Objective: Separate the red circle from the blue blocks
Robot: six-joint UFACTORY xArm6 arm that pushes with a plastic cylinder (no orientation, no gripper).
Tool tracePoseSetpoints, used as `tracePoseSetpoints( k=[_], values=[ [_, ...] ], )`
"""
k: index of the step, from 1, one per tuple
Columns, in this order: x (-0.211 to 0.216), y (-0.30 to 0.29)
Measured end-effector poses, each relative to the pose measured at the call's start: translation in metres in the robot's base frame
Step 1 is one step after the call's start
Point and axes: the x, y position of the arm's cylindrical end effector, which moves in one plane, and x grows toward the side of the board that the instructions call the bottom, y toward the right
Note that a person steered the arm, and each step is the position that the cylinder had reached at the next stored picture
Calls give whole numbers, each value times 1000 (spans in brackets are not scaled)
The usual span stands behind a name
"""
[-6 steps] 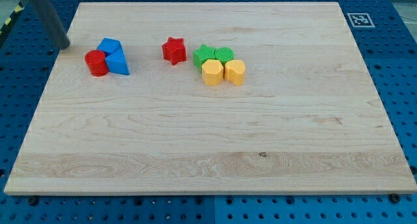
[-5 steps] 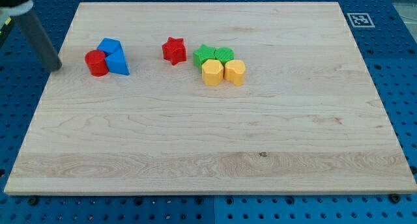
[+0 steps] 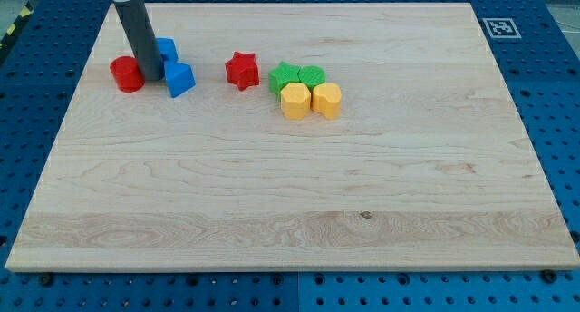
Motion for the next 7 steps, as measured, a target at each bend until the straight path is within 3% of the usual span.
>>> tracePoseSetpoints(
  k=[2, 4, 5, 6, 7],
  values=[
    [-11, -7],
    [-26, -59],
    [-7, -67],
    [35, -38],
    [49, -22]
  ],
)
